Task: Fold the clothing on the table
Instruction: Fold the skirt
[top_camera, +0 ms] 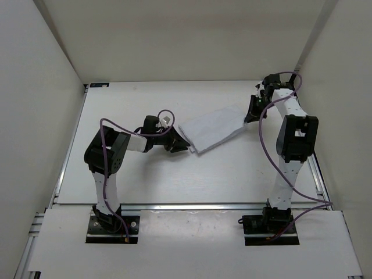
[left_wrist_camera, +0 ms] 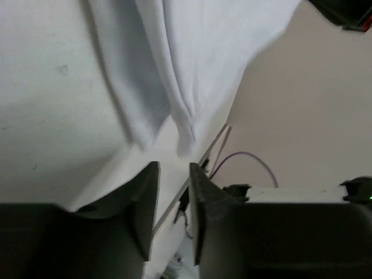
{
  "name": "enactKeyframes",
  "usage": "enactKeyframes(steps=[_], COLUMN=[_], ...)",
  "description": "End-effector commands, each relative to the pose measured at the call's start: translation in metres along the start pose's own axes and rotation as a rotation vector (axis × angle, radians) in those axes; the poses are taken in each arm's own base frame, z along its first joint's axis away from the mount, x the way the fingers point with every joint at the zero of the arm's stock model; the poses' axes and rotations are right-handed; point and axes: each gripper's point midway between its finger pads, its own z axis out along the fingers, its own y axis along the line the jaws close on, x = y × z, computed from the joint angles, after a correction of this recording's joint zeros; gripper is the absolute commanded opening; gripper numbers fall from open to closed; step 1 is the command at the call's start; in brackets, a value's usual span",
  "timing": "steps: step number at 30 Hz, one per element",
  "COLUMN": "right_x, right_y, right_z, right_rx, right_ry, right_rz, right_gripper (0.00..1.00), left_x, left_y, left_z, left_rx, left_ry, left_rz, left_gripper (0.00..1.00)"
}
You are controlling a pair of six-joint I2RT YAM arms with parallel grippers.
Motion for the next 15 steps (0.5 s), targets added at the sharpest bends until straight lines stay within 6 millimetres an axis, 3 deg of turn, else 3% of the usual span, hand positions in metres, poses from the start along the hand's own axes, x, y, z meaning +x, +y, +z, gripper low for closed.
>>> enactKeyframes(steps=[1, 2, 3, 4, 8, 12, 15], right_x=[0.01, 0.007, 0.003, 0.001, -0.015, -0.007, -0.012], right_y=[-0.033, -0.034, -0.032, -0.034, -0.003, 0.026, 0.044], right_z=[-0.023, -0.03, -0.039, -0.041, -0.06, -0.038, -0.019], right_rx=[0.193, 0.213, 0.231, 0.257, 0.279, 0.217, 0.17], right_ry=[0.052, 0.031, 0.003, -0.006, -0.096, -0.055, -0.064], right_rz=[0.032, 0.031, 0.02, 0.011, -0.084, -0.153, -0.22], right_gripper=[0.26, 0.28, 0.31, 0.31, 0.38, 0.37, 0.37], left_x=[0.02, 0.022, 0.026, 0.025, -0.002, -0.042, -0.069], left_y=[0.016, 0.015, 0.009, 0.005, -0.015, -0.039, -0.068], left_z=[0.0, -0.003, -0.004, -0.011, -0.027, -0.037, -0.031], left_rx=[-0.049, -0.045, -0.031, -0.022, -0.048, -0.079, -0.012], left_ry=[0.038, 0.038, 0.044, 0.026, -0.081, -0.159, -0.187], left_rz=[-0.015, -0.012, -0.004, 0.002, 0.085, 0.175, 0.201], left_gripper=[0.43, 0.52, 0.54, 0.55, 0.5, 0.3, 0.17])
